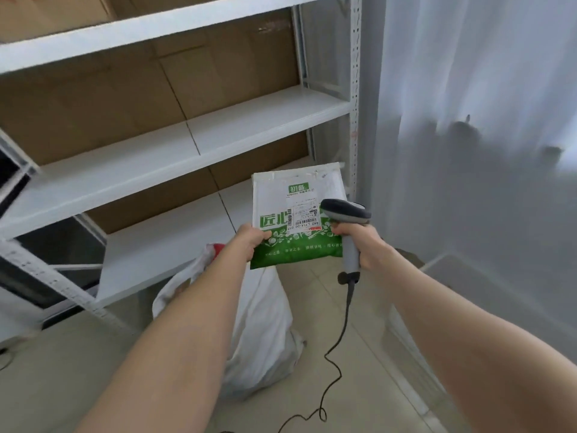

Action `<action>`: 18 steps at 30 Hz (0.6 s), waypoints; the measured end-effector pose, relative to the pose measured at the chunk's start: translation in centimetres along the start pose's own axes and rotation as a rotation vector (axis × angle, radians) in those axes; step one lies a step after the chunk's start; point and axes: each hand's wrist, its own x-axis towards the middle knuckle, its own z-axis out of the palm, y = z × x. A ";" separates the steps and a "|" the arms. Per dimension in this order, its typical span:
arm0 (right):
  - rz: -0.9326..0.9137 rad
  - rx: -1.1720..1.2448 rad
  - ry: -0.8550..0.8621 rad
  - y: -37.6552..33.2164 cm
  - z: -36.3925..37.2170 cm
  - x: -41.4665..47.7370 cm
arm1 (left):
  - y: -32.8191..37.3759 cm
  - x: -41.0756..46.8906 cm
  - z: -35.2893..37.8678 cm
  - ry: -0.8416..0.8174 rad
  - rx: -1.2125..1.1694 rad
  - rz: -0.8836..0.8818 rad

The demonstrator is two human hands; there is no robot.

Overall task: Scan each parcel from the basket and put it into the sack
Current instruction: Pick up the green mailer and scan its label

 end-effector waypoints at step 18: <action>0.016 -0.543 0.159 14.8 27.7 4.8 | -17.7 11.0 -21.2 0.035 0.056 -0.233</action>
